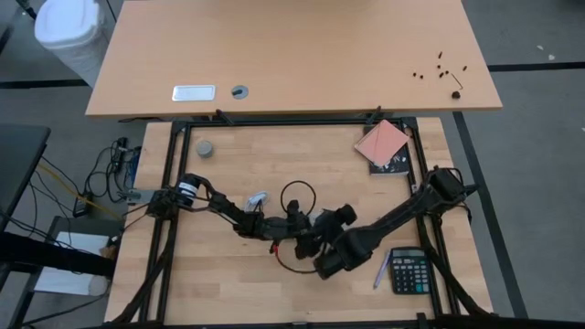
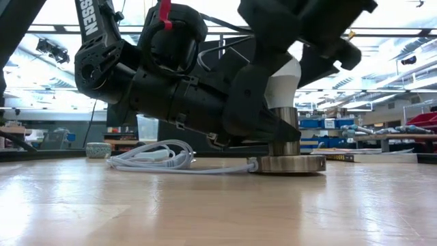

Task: Screw lightbulb
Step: Remove the white lightbulb from the gold lamp

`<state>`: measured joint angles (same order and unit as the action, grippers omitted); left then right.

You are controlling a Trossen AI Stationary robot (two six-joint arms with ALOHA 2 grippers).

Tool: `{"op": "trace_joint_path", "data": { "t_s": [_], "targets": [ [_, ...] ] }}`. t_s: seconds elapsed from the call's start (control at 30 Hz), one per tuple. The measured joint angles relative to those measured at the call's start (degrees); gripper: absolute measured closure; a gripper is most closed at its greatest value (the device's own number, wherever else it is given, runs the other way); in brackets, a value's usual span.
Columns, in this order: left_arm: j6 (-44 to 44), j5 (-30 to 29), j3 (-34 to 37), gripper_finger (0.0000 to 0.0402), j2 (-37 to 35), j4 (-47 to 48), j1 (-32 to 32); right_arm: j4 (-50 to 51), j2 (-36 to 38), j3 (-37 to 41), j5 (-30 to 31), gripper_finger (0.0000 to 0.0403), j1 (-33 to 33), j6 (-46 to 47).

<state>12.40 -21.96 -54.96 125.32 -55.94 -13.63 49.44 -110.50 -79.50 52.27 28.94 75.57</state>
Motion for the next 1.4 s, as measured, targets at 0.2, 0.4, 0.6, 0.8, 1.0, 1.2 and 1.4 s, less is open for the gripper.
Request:
{"op": "trace_joint_path", "data": {
  "t_s": [0.2, 0.4, 0.6, 0.8, 1.0, 1.2, 1.4],
  "targets": [
    [0.73, -0.26, -0.13, 0.0217, -0.02, 0.8, -0.04, -0.87, 0.0, 3.42, 6.56, 0.0062, 3.38, 5.52],
    [0.55, -0.43, -0.13, 0.0217, -0.02, 1.19, -0.04, -8.98, 0.0, 9.27, 9.84, 0.0069, 5.19, 3.38],
    [-0.01, -1.43, -0.07, 0.0217, -0.02, 1.22, 0.13, -22.65, 0.0, 16.23, 21.27, 0.0078, 6.76, -2.35],
    [-0.11, -1.64, -0.04, 0.0217, -0.02, 1.16, 0.13, -35.48, -0.02, 21.13, 23.97, 0.009, 5.56, -10.46],
    [-0.11, -1.65, -0.04, 0.0217, -0.02, 1.2, 0.13, -51.8, -0.02, 24.85, 24.91, 0.0097, 4.35, -22.82],
    [-0.06, -2.06, -0.02, 0.0217, 0.0, 1.32, 0.15, -54.63, -0.02, 25.96, 26.27, 0.0111, 4.32, -25.33],
    [-0.22, -3.19, -0.05, 0.0217, 0.0, 2.28, 0.17, -57.74, -0.02, 27.67, 23.85, 0.0123, 3.56, -26.26]
  ]
}}
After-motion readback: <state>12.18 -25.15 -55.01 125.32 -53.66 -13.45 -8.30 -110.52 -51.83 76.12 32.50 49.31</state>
